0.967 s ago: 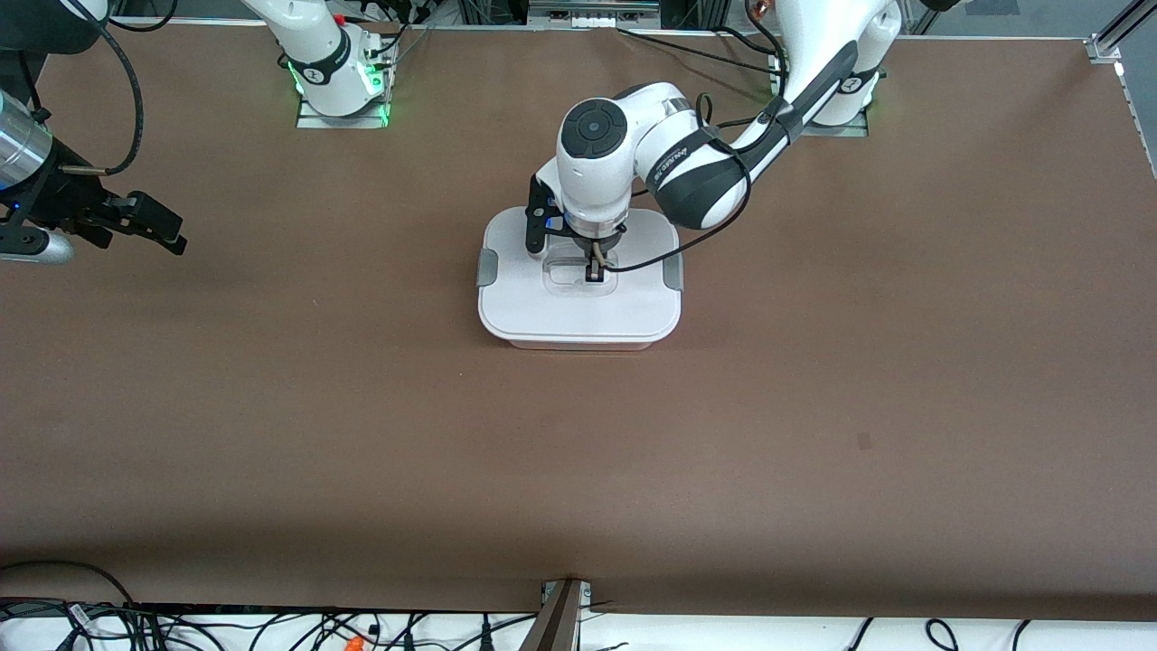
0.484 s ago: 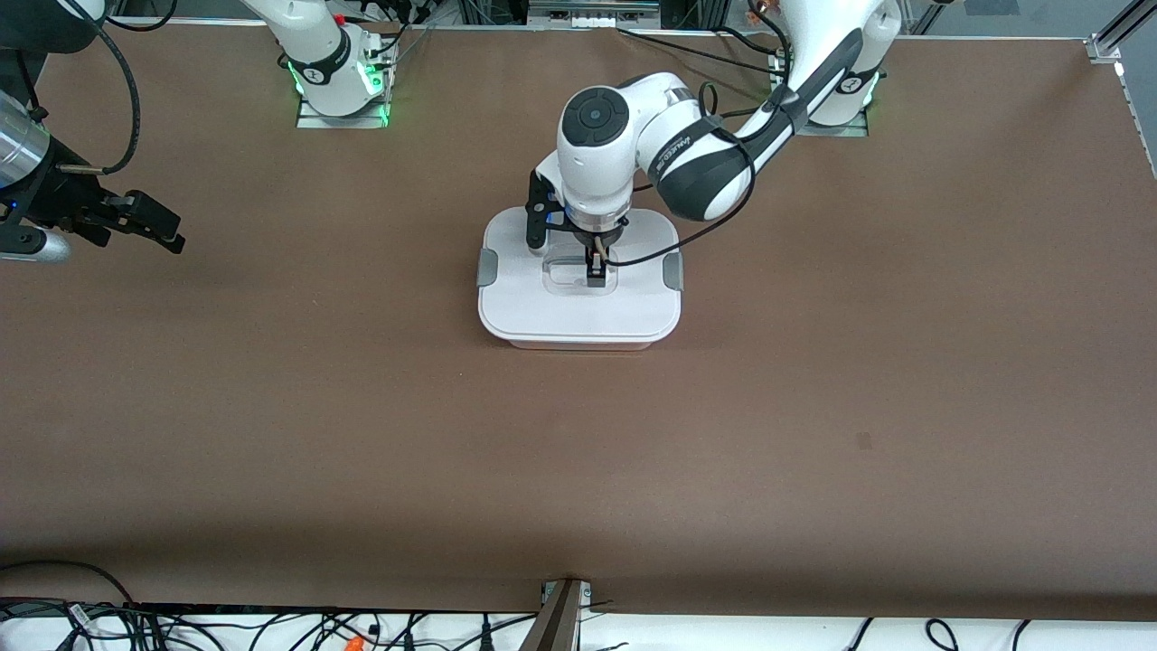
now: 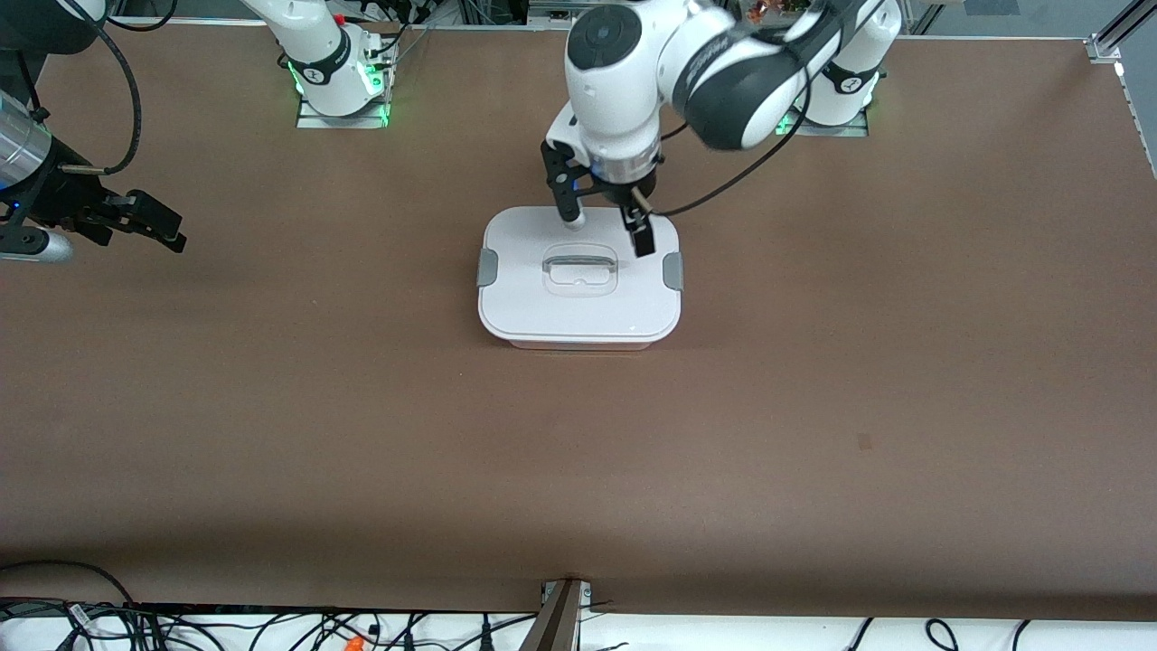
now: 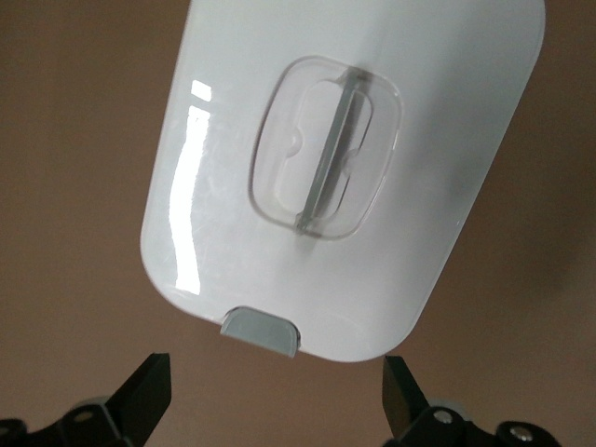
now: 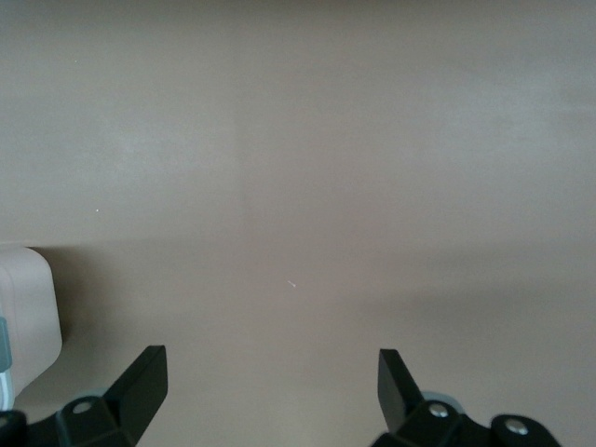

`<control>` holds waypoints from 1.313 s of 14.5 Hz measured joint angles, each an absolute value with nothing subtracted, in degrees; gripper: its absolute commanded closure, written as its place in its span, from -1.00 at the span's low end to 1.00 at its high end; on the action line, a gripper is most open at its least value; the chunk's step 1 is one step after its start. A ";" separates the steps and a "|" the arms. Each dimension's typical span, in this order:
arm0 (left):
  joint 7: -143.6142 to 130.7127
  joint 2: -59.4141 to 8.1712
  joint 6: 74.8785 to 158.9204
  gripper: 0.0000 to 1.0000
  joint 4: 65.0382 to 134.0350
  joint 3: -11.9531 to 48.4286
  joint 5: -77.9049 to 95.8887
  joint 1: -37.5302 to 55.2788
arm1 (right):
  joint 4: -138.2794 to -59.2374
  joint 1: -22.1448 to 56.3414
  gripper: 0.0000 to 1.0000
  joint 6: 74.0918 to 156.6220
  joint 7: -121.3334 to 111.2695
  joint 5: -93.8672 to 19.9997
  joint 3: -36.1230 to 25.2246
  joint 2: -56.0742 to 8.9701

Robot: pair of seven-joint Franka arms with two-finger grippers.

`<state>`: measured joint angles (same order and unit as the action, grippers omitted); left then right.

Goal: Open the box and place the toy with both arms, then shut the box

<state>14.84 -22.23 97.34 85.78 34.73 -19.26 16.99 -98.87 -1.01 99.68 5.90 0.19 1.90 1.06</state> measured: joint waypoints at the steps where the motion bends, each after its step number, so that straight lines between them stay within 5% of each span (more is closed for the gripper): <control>1: 13.19 -21.06 95.32 -1.00 84.96 34.63 -19.26 16.61 | -98.90 -1.01 -0.99 99.55 5.90 0.19 1.90 1.06; 13: 11.69 -18.51 86.59 -1.00 74.23 32.84 -9.90 -8.11 | -98.85 -0.98 -0.99 99.12 5.90 0.17 0.60 1.38; 19: 11.55 -11.09 86.90 -1.00 78.09 17.41 -0.63 -6.62 | -98.81 -0.77 -0.99 97.92 5.89 0.12 0.53 3.39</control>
